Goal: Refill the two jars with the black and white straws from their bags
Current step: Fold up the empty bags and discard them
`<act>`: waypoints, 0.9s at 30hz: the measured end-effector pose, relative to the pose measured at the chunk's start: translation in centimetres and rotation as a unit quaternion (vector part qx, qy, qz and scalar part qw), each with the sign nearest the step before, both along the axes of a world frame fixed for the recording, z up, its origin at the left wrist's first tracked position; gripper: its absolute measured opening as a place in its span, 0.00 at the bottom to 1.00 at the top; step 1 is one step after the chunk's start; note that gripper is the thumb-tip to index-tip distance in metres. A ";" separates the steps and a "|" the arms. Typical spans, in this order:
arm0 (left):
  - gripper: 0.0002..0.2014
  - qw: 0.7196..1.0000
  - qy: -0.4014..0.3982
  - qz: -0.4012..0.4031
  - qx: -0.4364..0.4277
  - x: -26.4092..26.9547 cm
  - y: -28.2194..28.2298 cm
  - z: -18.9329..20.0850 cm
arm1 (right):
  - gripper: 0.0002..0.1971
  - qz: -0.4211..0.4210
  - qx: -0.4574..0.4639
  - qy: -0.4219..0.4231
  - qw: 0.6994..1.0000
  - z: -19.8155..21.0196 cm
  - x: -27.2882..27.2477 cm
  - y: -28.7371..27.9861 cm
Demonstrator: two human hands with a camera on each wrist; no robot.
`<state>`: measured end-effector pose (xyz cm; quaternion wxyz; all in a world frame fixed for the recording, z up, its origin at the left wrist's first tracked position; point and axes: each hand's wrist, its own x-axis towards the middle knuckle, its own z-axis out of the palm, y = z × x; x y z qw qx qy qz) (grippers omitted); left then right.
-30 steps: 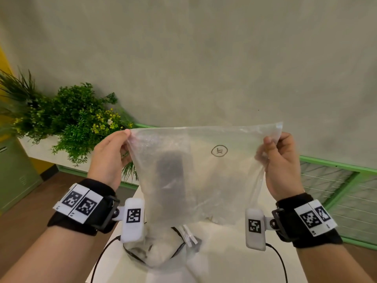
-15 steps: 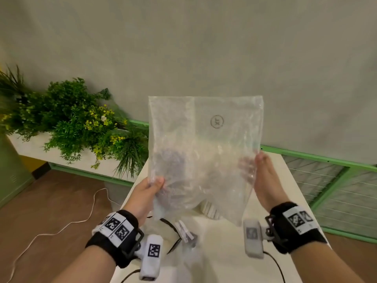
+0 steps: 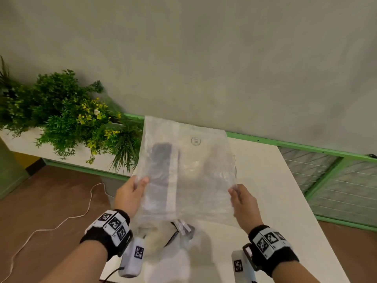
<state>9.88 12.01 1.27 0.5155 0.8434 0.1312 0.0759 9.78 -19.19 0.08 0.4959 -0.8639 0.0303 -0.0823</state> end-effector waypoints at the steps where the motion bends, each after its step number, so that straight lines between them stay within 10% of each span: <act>1: 0.16 0.999 0.032 -0.010 0.012 0.1 0.5 -0.6 | 0.05 0.004 0.012 0.030 0.999 -0.5 0.0 -0.2; 8: 0.27 0.999 -0.016 -0.052 -0.008 0.9 1.9 1.2 | 0.33 0.104 0.035 0.054 0.993 2.6 2.1 -0.6; 14: 0.24 0.995 0.008 -0.092 0.026 2.2 2.2 3.0 | 0.31 0.192 -0.051 0.072 0.977 4.9 4.4 -0.8; 19: 0.13 0.998 -0.058 -0.007 0.000 1.8 3.5 4.0 | 0.20 0.075 -0.044 -0.098 0.991 5.9 3.7 -0.6; 27: 0.29 0.923 -0.132 -0.103 0.347 1.1 0.8 8.0 | 0.10 0.097 -0.105 -0.272 0.952 10.5 1.8 2.2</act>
